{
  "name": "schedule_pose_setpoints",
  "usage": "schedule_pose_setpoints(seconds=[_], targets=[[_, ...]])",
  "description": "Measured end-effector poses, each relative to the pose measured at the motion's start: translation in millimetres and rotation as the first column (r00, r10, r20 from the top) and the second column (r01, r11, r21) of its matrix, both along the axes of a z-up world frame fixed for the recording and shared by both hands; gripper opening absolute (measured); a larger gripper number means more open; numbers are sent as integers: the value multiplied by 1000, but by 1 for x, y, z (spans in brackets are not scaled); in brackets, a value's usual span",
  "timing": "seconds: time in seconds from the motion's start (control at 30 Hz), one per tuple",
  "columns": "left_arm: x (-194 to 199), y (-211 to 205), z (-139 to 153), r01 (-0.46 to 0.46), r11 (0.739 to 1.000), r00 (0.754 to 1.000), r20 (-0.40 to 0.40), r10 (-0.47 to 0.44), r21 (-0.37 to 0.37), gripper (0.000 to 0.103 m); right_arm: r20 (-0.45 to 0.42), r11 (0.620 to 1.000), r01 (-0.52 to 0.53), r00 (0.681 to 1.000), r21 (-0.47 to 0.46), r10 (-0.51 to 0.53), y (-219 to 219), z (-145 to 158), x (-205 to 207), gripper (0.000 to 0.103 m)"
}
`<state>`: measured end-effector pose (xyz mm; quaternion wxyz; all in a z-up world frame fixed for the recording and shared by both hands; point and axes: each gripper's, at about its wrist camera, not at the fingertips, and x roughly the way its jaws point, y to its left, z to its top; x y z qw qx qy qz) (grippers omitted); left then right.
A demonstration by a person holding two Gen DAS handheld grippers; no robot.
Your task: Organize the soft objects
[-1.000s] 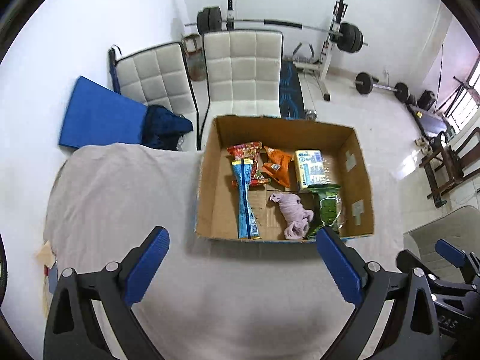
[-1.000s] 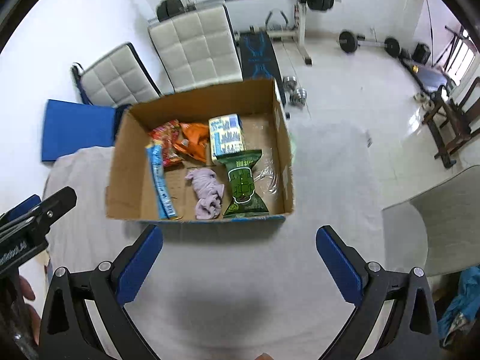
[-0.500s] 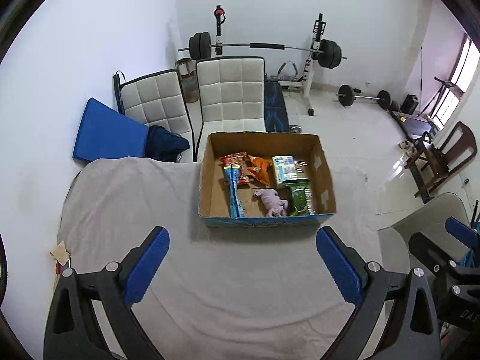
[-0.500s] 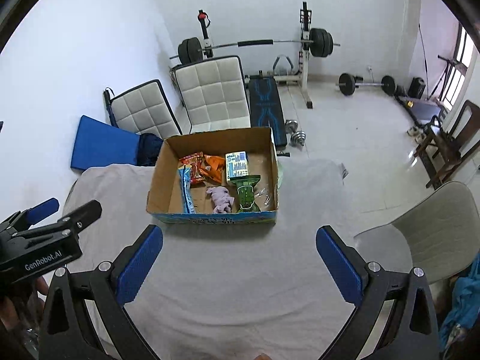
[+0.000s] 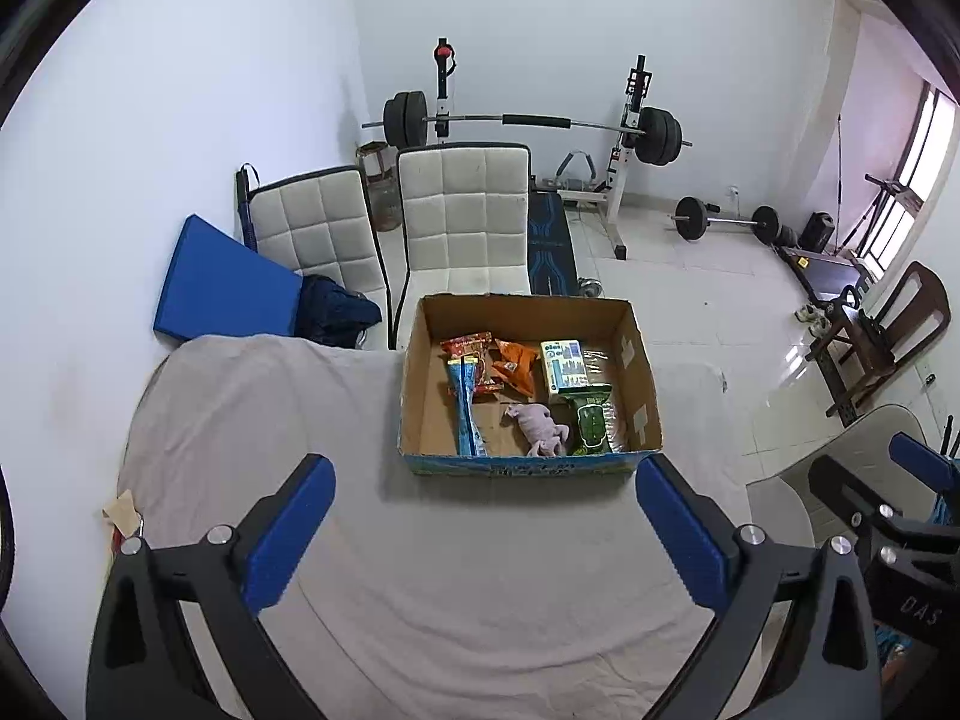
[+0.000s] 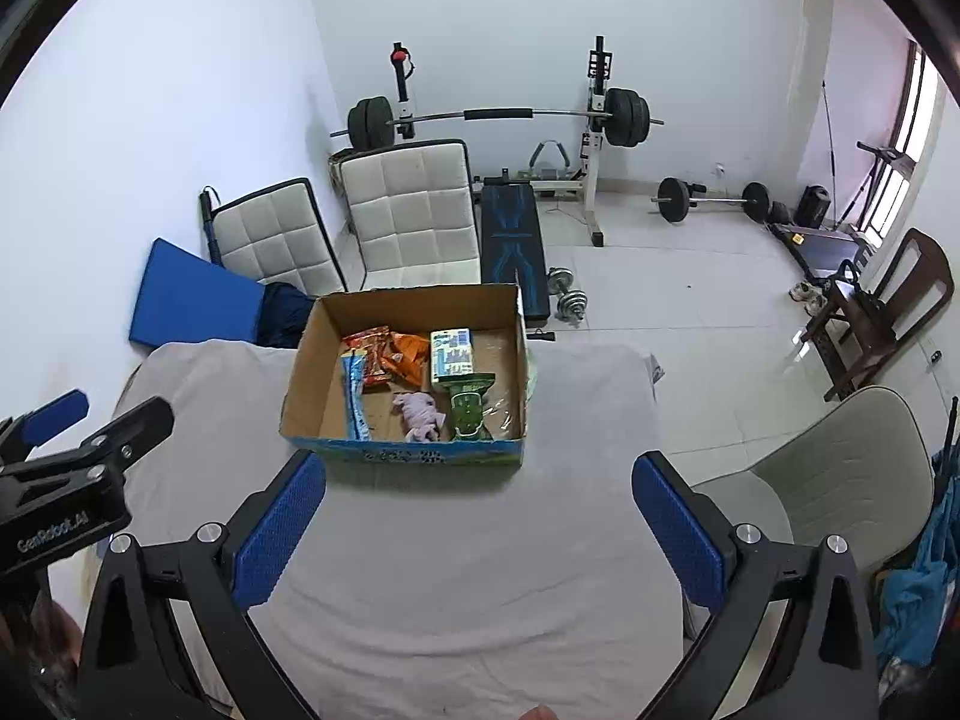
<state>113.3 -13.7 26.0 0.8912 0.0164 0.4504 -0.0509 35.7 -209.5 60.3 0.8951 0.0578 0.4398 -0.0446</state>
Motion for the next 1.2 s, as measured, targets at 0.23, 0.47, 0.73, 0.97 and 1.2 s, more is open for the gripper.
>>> schedule_pose_setpoints(seconds=[0.23,0.47,0.73,0.97,1.2], targets=[[0,-1,-5,-14,1000,1000,-9,14,8,103,17,1000,2,1000,-18,-1,-2,-7,14,103],[1,1,-8,-34,999,999,-9,34,5,103,13,1000,-4,1000,-23,4,-1,-8,16,103],[-1,3,-4,-49,999,999,1,49,-6,103,27,1000,-9,1000,-21,9,-1,-8,20,103],[-2,3,-3,-52,999,999,0,52,-9,103,25,1000,-16,1000,-14,16,-3,-10,19,103],[-2,3,-3,-49,999,999,7,49,-6,103,37,1000,-12,999,-21,13,-6,-7,17,103]])
